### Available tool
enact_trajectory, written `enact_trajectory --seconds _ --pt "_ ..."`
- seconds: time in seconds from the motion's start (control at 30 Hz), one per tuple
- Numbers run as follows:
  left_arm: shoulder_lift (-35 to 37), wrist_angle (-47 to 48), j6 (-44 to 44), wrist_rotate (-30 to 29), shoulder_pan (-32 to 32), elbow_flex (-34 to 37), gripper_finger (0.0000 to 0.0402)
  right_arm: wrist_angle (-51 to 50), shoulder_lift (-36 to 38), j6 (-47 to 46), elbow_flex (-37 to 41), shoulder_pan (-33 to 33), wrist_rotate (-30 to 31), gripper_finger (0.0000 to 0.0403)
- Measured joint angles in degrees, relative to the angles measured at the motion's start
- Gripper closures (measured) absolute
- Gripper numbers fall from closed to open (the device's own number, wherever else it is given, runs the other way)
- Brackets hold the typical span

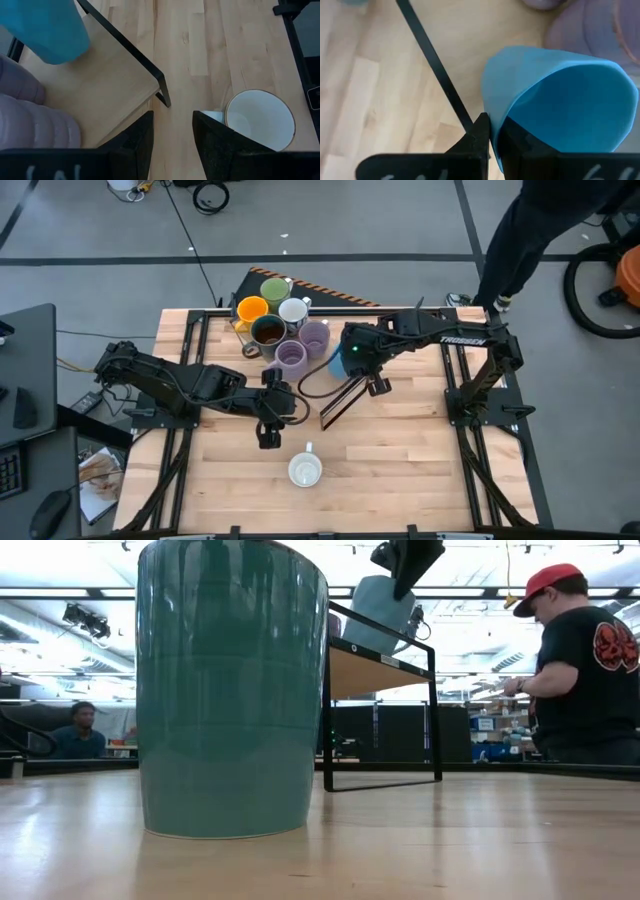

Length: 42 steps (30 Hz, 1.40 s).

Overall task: Place coffee mugs
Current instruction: Put the blue mug on the shelf

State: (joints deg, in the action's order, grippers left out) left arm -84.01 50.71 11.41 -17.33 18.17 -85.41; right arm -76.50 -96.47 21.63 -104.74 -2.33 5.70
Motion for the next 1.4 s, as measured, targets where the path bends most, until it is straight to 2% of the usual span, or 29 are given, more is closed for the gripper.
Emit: enact_trajectory --seconds 0.2,0.9,1.13,1.4 --pt "0.0 -0.1 0.0 0.0 0.0 0.0 0.026 0.1 0.0 -4.9 -1.1 -0.6 -1.4 0.0378" --pt "0.0 -0.1 0.3 0.0 0.0 0.0 0.026 -1.5 -1.9 -1.1 -0.8 -3.9 -2.6 0.0378" --pt "0.0 0.0 1.0 0.0 0.0 0.0 0.026 -1.1 -1.9 -0.9 -0.8 -3.9 -2.3 0.0344" --pt "0.0 0.0 1.4 0.0 0.1 0.0 0.026 -1.2 -1.9 -0.5 -0.8 -3.8 -2.4 0.0336"
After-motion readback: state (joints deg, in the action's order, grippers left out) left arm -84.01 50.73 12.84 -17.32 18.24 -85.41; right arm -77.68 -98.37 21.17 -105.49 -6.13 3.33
